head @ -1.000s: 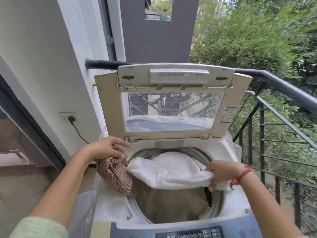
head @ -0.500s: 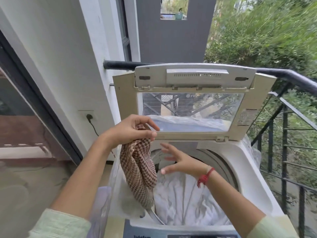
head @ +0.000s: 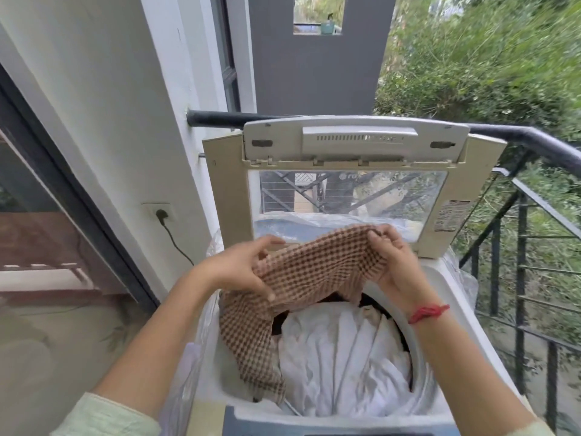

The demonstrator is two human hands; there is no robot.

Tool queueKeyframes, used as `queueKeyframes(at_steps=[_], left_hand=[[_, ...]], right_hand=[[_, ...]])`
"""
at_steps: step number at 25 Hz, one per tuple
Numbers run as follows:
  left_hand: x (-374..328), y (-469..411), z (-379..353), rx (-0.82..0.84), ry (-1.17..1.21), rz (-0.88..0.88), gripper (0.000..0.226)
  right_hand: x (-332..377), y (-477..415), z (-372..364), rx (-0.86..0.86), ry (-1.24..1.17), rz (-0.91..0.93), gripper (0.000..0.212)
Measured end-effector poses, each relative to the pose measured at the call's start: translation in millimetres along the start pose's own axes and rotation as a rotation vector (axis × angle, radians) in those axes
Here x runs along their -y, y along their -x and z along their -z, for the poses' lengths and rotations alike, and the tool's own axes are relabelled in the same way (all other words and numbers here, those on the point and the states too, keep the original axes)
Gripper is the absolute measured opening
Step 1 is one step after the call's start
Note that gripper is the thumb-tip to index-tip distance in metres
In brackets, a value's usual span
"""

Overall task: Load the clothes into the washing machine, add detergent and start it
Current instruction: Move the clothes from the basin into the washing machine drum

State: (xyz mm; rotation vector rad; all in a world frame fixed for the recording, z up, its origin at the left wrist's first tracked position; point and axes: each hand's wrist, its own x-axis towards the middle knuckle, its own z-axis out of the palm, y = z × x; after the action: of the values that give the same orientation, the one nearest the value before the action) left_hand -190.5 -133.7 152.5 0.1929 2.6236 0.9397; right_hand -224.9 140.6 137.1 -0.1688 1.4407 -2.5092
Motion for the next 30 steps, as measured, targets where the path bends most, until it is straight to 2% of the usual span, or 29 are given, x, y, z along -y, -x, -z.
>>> queueKeyframes(at_steps=[2, 4, 5, 7, 8, 11, 13, 15, 17, 18, 20, 22, 23, 25, 27, 28, 29, 30], left_hand=[[9, -25, -30, 0.110, -0.163, -0.013, 0.052], [24, -44, -57, 0.175, -0.233, 0.031, 0.027], [33, -49, -67, 0.184, -0.209, 0.056, 0.018], [47, -55, -77, 0.137, -0.092, 0.067, 0.012], [51, -58, -78, 0.077, -0.078, 0.053, 0.012], [55, -78, -69, -0.114, -0.076, 0.043, 0.020], [55, -97, -61, -0.251, -0.039, 0.090, 0.026], [52, -109, -46, -0.445, 0.073, 0.179, 0.028], [45, -109, -30, -0.601, 0.112, 0.177, 0.027], [41, -104, -24, -0.631, 0.113, 0.113, 0.027], [38, -86, -28, -0.543, 0.077, -0.045, 0.027], [44, -65, -53, -0.305, -0.003, -0.081, 0.028], [52, -58, -70, -0.172, -0.080, -0.053, 0.031], [66, -51, -105, 0.169, -0.312, 0.018, 0.042], [70, -46, -139, 0.461, -0.539, 0.067, 0.046], [69, -45, -154, 0.533, -0.645, 0.066, 0.050], [67, -45, -166, 0.549, -0.723, 0.040, 0.054], [61, -47, -173, 0.546, -0.775, 0.011, 0.056]], right_hand=[[28, 8, 6, -0.033, 0.009, 0.136, 0.016], [60, 17, 21, -0.107, -0.032, 0.266, 0.002], [73, 20, 35, -0.154, -0.017, 0.300, 0.007], [85, 27, 69, -0.241, 0.169, 0.228, 0.009], [82, 28, 87, -0.291, 0.345, 0.125, 0.009], [44, 20, 138, -0.288, 0.811, -0.167, 0.016], [25, 8, 159, -0.322, 0.946, -0.157, 0.024], [24, -5, 167, -0.458, 1.034, -0.056, 0.027], [35, -10, 165, -0.563, 0.917, 0.057, 0.026], [41, -10, 163, -0.549, 0.824, 0.085, 0.024], [42, -1, 160, -0.377, 0.714, 0.014, 0.020], [27, 10, 162, -0.125, 0.722, -0.187, 0.017], [15, 17, 165, -0.011, 0.819, -0.319, 0.015], [-12, 24, 170, 0.274, 1.254, -0.563, 0.013], [-43, 26, 169, 0.687, 1.759, -0.792, 0.021], [-55, 28, 164, 0.907, 1.973, -0.844, 0.025], [-67, 30, 158, 1.048, 2.093, -0.860, 0.028], [-75, 30, 153, 1.078, 2.131, -0.877, 0.033]])
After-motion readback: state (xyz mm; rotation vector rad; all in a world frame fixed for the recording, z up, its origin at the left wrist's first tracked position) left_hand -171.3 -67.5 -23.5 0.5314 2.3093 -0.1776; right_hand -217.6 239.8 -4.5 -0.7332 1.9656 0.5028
